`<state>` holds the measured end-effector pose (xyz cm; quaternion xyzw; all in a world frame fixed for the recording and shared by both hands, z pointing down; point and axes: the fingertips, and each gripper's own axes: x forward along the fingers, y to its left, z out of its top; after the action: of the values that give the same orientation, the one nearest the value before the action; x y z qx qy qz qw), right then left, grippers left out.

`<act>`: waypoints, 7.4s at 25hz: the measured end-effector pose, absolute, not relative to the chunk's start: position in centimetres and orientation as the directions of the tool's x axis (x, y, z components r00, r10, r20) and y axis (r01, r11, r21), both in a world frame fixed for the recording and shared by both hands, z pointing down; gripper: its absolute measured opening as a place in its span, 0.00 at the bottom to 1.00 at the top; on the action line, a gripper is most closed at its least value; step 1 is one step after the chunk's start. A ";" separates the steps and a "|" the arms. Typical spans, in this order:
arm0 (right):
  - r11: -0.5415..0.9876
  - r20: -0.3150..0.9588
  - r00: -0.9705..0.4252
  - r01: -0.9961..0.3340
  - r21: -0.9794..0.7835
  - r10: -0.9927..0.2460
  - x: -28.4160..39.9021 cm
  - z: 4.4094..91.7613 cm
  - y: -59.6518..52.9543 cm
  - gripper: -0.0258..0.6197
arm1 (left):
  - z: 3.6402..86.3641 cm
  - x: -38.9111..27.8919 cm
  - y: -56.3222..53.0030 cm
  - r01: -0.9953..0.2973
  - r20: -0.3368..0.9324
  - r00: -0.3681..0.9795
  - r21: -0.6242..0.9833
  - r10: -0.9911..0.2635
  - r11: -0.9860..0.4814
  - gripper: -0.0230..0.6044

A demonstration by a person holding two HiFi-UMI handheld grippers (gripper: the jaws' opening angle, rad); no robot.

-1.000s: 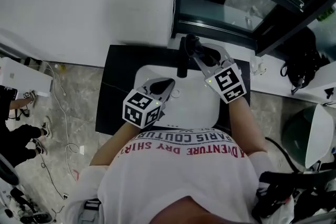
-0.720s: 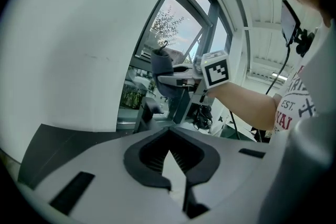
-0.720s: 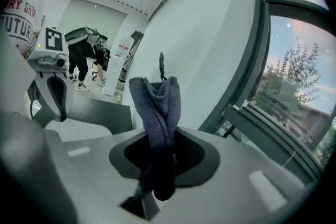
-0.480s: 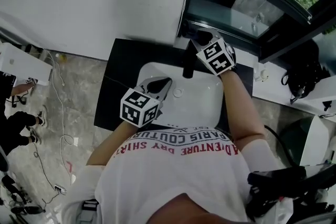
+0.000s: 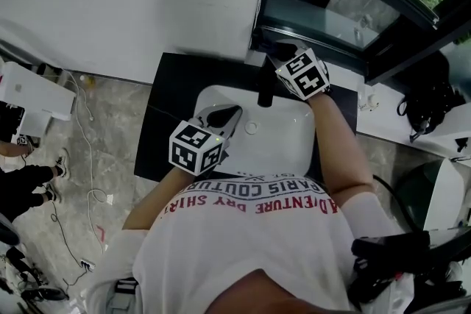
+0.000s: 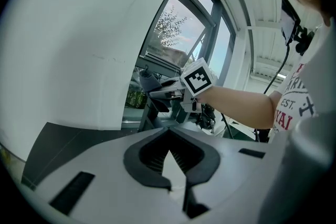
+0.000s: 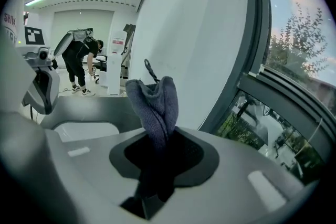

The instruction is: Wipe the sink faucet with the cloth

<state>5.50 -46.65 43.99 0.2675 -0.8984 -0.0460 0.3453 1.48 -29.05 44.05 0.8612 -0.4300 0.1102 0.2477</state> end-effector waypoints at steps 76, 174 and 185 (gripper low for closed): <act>0.820 0.718 -0.440 -0.083 0.566 -0.540 9.4 51.6 -34.3 0.16 | 45.8 3.8 -28.2 -0.771 0.417 0.637 0.364 -0.649 -0.523 0.04; 0.682 0.149 -0.802 -0.576 -0.449 -0.579 11.7 49.5 -43.2 0.16 | 49.4 4.4 -30.1 -0.808 0.517 0.589 0.374 -0.620 -0.456 0.04; 0.604 0.382 -0.733 -0.680 -0.416 -0.562 11.6 55.5 -46.1 0.16 | 50.4 4.1 -30.2 -0.815 0.535 0.580 0.377 -0.615 -0.441 0.04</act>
<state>11.63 -46.10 55.55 0.3494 -0.8890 0.2759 0.1066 4.14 -30.21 50.40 0.8332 -0.4290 0.1616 0.3092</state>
